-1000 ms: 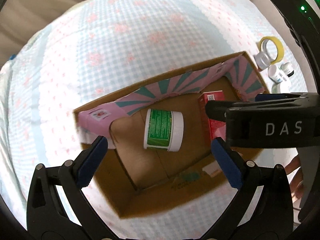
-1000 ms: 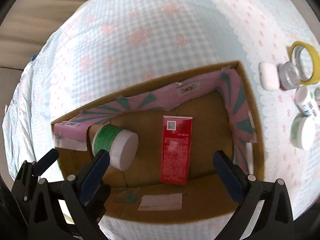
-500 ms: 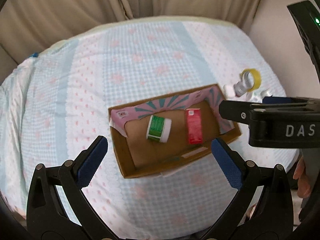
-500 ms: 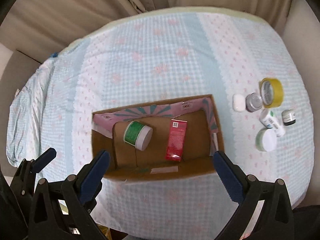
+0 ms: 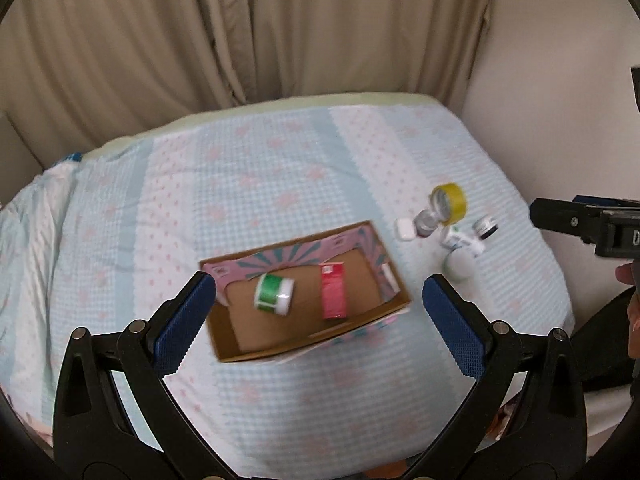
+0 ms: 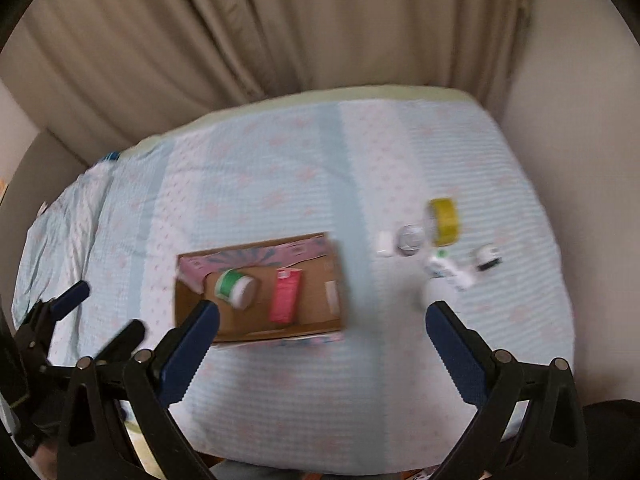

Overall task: Organize rigid objects
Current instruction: 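Move both grippers back toward the remaining items, then grasp the white round jar with the left gripper while the right grasps the black-and-white jar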

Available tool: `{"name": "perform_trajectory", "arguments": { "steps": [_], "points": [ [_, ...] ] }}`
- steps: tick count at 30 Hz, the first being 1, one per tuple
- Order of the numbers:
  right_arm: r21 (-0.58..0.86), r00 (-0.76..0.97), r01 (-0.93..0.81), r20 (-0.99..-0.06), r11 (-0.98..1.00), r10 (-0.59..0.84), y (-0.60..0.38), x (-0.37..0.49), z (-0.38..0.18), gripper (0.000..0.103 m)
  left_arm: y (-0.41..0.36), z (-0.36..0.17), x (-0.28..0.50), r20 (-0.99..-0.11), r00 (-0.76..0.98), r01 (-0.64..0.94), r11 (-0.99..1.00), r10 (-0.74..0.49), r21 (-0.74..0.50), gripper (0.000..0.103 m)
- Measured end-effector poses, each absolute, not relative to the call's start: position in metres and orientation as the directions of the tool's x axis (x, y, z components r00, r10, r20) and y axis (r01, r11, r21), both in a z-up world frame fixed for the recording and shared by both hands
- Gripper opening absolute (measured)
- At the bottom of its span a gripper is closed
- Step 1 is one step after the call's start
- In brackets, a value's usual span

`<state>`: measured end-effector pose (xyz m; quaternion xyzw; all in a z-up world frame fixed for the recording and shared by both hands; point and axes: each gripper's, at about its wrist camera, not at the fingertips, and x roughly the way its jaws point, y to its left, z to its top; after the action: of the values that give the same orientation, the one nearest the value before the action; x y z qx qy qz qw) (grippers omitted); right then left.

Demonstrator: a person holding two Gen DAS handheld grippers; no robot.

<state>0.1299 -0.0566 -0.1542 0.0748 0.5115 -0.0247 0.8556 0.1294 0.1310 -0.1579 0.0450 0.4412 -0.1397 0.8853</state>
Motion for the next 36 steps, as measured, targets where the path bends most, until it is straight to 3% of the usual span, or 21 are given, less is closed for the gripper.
{"name": "perform_trajectory", "arguments": {
  "steps": [7, 13, 26, 36],
  "points": [
    [0.109, 0.498, 0.159, -0.867, 0.981, 0.016, -0.165, 0.109, -0.149, 0.103, 0.047, -0.153, 0.111, -0.764, 0.614, 0.249, 0.967, -0.2, -0.053, 0.103],
    [0.078, 0.507, 0.111, -0.862, 0.991, 0.011, -0.247, 0.113, -0.173, 0.103, -0.035, -0.182, 0.105, -0.773, 0.601, 0.215, 0.972, -0.204, -0.089, 0.103],
    [0.045, 0.517, 0.104, -0.856, 0.994, -0.015, -0.345, 0.153, -0.281, 0.103, -0.159, -0.324, 0.13, -0.807, 0.523, 0.344, 0.934, -0.275, -0.095, 0.103],
    [0.044, 0.528, 0.087, -0.849, 0.995, -0.008, -0.366, 0.185, -0.386, 0.103, -0.2, -0.45, 0.153, -0.814, 0.521, 0.382, 0.923, -0.258, -0.048, 0.103]
  ]
}}
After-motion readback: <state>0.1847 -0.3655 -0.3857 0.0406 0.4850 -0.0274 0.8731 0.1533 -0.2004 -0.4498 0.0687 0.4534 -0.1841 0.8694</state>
